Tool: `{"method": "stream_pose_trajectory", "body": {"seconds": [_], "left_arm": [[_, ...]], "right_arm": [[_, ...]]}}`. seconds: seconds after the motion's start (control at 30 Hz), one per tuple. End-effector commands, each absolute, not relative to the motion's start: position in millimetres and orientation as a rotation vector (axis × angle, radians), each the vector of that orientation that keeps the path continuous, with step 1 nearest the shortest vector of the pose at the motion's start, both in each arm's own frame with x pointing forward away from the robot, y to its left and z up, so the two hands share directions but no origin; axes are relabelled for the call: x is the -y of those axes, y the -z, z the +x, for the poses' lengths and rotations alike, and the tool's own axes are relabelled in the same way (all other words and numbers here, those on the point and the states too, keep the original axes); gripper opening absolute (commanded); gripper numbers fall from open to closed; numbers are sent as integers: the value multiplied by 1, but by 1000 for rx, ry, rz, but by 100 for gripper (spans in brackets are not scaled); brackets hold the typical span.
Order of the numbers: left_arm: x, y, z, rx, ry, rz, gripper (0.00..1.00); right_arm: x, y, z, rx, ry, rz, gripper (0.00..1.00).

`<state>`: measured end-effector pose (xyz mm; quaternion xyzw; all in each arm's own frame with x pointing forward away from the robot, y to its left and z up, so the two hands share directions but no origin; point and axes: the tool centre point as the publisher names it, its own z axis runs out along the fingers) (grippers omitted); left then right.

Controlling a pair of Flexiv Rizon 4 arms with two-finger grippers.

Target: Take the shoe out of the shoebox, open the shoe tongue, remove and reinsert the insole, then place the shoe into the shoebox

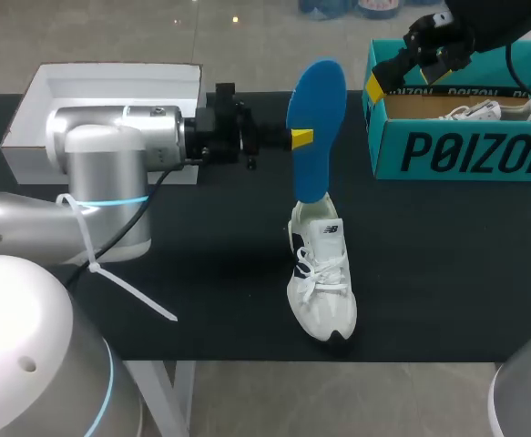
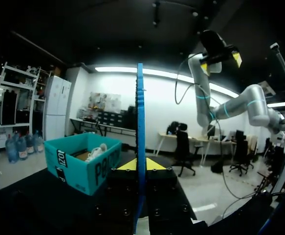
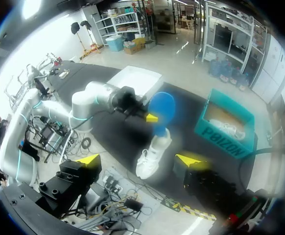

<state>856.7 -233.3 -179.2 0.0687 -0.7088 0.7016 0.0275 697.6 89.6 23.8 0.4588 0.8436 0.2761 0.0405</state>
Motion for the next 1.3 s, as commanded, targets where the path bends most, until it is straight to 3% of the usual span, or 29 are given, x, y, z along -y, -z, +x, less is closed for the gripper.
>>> {"method": "stream_pose_trajectory", "body": {"seconds": [0.03,0.2,0.6,1.3], "left_arm": [[228,179,847,2346,-2347,-61,0],[221,187,834,2449,-2422,-409,0],[211,185,824,2460,-2490,-750,0],[211,191,824,2493,-2429,-646,0]], "right_arm": [[-92,-25,700,-2588,-836,1410,100],[-92,-25,700,-2588,-836,1410,100],[-92,-25,700,-2588,-836,1410,100],[-92,-25,700,-2588,-836,1410,100]]}}
